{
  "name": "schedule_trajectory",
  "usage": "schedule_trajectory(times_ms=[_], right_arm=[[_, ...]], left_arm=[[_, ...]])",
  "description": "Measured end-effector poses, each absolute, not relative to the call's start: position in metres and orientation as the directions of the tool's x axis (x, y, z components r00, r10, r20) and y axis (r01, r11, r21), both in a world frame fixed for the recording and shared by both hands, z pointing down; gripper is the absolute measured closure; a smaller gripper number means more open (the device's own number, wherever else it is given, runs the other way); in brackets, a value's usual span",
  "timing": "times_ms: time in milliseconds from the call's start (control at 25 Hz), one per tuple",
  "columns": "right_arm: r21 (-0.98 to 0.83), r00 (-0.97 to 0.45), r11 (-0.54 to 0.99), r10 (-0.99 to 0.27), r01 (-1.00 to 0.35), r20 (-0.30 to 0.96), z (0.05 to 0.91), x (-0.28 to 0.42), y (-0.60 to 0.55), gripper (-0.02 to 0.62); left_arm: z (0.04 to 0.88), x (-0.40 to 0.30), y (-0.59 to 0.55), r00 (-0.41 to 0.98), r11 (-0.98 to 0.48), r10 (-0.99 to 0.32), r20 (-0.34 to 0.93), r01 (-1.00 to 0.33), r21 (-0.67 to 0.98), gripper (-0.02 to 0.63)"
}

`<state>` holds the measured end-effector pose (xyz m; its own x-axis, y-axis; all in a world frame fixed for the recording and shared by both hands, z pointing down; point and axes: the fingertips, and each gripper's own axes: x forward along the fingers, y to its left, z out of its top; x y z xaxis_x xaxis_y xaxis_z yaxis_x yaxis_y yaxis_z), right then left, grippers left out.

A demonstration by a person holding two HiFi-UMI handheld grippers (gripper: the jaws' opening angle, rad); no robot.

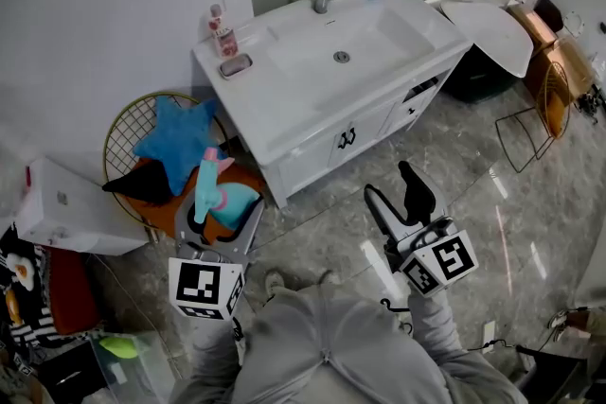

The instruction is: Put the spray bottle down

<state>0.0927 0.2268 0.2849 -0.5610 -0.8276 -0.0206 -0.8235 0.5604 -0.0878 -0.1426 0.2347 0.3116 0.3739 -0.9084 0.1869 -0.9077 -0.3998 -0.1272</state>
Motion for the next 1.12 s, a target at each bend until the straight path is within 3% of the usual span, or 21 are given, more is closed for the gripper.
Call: schedule_trajectory(times_ms=[640,1120], right_arm=[[-0.133,-0.55,0.546,-0.835,-0.827,-0.003,0.308,0.164,0.173,0.305],[-0.087,-0.587,0.584,-0.81,-0.807,0.005,0.294,0.126,0.016,0.305]], left_arm=[[0.329,-0.076,0.166,0.377,-0.411,-0.899,0.221,-0.902,-0.132,0.21],[0.336,-0.098,0.021,0.361,-0.388,-0.912,0.192,-0.914,-0.122,0.21]])
